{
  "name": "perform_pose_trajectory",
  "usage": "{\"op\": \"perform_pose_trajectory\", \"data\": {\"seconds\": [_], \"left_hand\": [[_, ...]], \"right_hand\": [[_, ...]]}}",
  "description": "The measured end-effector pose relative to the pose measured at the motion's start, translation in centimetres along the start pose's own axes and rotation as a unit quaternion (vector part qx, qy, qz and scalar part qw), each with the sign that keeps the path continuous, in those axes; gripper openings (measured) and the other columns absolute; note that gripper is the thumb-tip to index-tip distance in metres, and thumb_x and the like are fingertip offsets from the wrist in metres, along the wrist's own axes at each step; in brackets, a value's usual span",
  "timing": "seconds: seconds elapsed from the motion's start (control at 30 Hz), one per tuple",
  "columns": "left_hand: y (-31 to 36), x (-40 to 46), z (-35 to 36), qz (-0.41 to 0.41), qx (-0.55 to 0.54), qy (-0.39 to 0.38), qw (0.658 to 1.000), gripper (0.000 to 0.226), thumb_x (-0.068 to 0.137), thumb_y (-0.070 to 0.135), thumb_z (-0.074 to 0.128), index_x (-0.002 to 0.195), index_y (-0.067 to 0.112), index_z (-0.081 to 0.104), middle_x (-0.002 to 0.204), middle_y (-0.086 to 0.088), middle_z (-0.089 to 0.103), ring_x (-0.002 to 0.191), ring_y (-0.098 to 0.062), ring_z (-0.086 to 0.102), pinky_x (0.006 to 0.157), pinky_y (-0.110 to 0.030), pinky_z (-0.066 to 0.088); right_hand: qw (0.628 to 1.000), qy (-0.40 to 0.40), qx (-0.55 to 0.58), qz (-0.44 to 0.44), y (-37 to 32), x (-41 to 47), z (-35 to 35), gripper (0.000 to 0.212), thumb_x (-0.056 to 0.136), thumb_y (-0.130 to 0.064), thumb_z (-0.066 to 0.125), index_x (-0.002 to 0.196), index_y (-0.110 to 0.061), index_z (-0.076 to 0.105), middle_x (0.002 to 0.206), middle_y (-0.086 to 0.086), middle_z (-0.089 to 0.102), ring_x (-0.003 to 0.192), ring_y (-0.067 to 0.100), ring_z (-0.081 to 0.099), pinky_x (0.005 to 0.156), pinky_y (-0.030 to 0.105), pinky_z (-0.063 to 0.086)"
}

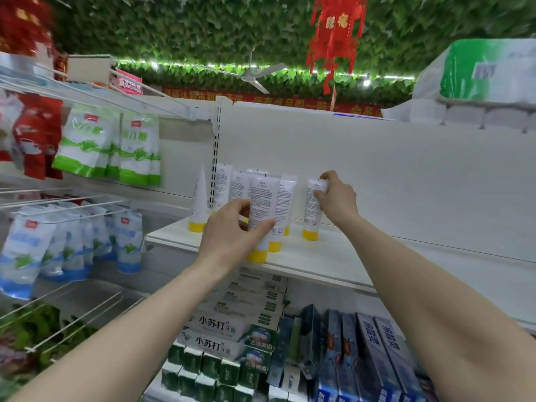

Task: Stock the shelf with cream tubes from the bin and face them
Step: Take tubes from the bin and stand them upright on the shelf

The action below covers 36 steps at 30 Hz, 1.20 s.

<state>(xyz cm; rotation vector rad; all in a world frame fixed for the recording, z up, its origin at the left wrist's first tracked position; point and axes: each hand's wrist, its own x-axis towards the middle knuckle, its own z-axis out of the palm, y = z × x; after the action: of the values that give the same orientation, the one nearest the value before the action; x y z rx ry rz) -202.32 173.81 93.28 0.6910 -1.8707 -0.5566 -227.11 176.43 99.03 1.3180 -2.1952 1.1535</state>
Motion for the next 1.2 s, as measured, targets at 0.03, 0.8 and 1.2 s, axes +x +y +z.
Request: {"op": "perform_pose_trajectory", "data": {"seconds": [0.03,0.8,1.2], "left_hand": [[0.2,-0.1,0.2,0.002,-0.005,-0.001,1.000,0.050,0.076,0.056,0.069,0.115,0.028,0.059,0.102,0.018,0.064,0.082,0.001,0.062,0.079,-0.029,0.054],[5.0,1.3,10.9,0.026,0.027,-0.061,0.997,0.040,0.082,0.050,0.063,0.109,0.019,0.060,0.104,0.004,0.065,0.092,-0.018,0.061,0.074,-0.031,0.040],[5.1,0.6,11.7,0.009,0.061,-0.051,0.997,0.031,0.089,0.042,0.058,0.107,0.016,0.060,0.104,-0.003,0.066,0.096,-0.025,0.058,0.072,-0.030,0.034]], "right_hand": [[1.000,-0.009,-0.015,-0.004,0.1,0.0,-0.2,0.032,0.090,-0.018,0.053,0.121,-0.018,0.048,0.104,0.011,0.065,0.096,0.033,0.057,0.083,0.037,0.047],[0.960,-0.024,-0.261,-0.103,5.4,-5.2,-5.3,0.039,0.099,-0.027,0.047,0.136,-0.018,0.045,0.130,0.006,0.055,0.119,0.028,0.046,0.091,0.038,0.039],[0.947,-0.033,-0.301,-0.112,6.1,-7.2,-6.5,0.041,0.099,-0.029,0.045,0.139,-0.018,0.041,0.131,0.005,0.054,0.120,0.029,0.045,0.092,0.038,0.036]]}}
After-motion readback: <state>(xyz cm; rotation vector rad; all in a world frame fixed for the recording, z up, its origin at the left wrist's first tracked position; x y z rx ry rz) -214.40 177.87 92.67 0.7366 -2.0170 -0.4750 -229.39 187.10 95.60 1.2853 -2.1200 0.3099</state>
